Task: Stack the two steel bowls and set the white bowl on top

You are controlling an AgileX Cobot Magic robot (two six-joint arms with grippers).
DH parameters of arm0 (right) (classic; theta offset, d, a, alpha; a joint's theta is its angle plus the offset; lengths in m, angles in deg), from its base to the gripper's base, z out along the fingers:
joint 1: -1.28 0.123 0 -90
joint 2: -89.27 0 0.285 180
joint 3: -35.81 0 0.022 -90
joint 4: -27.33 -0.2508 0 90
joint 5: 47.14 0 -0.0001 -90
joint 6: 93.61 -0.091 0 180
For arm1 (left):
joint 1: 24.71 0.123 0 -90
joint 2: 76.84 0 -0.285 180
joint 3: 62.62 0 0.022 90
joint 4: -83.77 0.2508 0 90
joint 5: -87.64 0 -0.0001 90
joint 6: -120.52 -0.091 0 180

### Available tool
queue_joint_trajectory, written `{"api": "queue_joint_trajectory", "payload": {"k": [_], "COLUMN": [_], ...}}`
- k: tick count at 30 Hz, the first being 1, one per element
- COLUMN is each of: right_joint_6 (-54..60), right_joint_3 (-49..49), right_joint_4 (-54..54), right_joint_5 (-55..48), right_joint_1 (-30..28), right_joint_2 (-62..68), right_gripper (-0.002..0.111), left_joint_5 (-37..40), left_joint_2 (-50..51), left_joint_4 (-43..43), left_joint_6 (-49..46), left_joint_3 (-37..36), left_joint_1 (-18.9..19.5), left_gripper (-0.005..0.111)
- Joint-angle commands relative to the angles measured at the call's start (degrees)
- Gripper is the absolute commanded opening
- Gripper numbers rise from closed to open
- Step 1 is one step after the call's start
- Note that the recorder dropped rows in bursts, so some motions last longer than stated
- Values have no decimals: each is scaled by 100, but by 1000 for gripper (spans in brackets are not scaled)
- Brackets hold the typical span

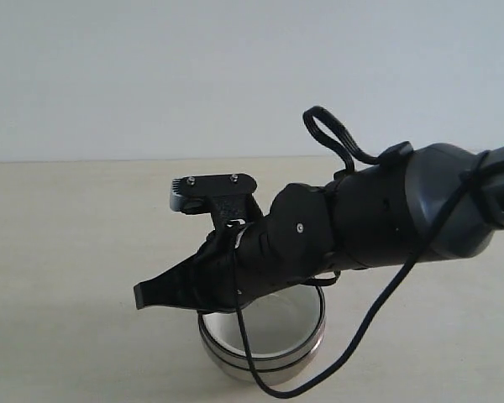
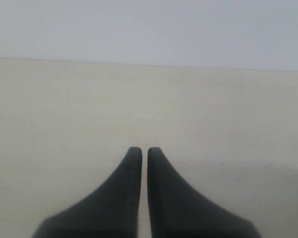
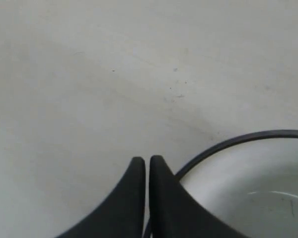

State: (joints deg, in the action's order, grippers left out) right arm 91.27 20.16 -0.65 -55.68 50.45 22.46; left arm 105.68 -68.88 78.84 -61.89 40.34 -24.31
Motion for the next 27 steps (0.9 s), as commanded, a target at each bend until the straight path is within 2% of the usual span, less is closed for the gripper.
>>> {"api": "queue_joint_trajectory", "payload": {"k": [1, 11, 18, 27], "right_joint_6": [122, 471, 400, -1191], "right_joint_3": [-32, -32, -32, -314], "right_joint_4": [-3, 250, 526, 2550], "right_joint_5": [35, -364, -1229, -1814], "right_joint_1": [-11, -71, -519, -626], "right_joint_2": [-273, -1154, -1946, -3284], "right_gripper": [0, 0, 0, 0], "left_joint_5": [-41, -41, -41, -41], "left_joint_2": [-18, -18, -18, -18], "left_joint_4": [0, 0, 0, 0], "left_joint_6": [27, 27, 27, 27], "left_joint_3": [-17, -17, -17, -17], "left_joint_1": [-29, -29, -29, -29], "left_gripper": [4, 4, 4, 4]}}
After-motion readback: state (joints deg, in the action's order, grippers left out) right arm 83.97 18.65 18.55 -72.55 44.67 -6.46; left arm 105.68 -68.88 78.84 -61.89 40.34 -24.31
